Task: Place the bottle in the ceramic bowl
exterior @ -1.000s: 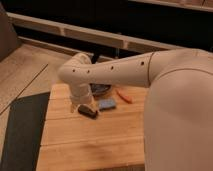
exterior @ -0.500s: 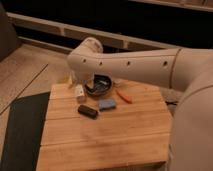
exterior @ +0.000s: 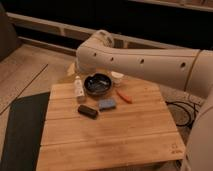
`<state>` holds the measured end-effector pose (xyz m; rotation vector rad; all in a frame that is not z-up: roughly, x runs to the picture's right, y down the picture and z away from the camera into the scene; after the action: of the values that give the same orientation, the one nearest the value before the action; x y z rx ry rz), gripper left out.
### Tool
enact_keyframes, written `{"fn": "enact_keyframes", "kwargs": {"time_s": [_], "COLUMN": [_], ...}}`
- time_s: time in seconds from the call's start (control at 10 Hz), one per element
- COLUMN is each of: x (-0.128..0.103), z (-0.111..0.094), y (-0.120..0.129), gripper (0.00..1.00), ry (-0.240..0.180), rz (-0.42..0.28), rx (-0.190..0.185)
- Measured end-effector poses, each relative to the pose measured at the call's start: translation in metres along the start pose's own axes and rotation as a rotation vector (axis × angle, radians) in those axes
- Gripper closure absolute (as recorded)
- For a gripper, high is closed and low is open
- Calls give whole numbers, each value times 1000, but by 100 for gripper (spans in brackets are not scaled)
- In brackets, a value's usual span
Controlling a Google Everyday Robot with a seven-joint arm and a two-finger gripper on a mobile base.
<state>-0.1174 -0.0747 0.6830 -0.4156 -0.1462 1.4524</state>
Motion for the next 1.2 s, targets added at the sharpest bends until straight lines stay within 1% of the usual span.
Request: {"fn": "enact_keyframes", "kwargs": {"time_s": [0.1,0.2,0.3,0.4,0.5,0.6,0.7,0.8,0.9,1.1,1.2], "x": [-9,-23,-34,-40,-42,-39,-37,-34,-31,-23,-22], "z": [2,4,11,21,33,60,74,95,116,142,147], "y": [-8,-19,-22,-22,-20,-14,-9,0,8,11,12], "gripper": [35,35,35,35,35,35,35,35,35,35,35], "ry": [-11,-25,-29,-16,3,54,78,112,144,188,197], "rz": [-6,-25,-51,-75,-91,-115,-125,-137,-135,-111,-103], "rx": [22,53,75,88,94,91,85,68,37,-2,-12]}}
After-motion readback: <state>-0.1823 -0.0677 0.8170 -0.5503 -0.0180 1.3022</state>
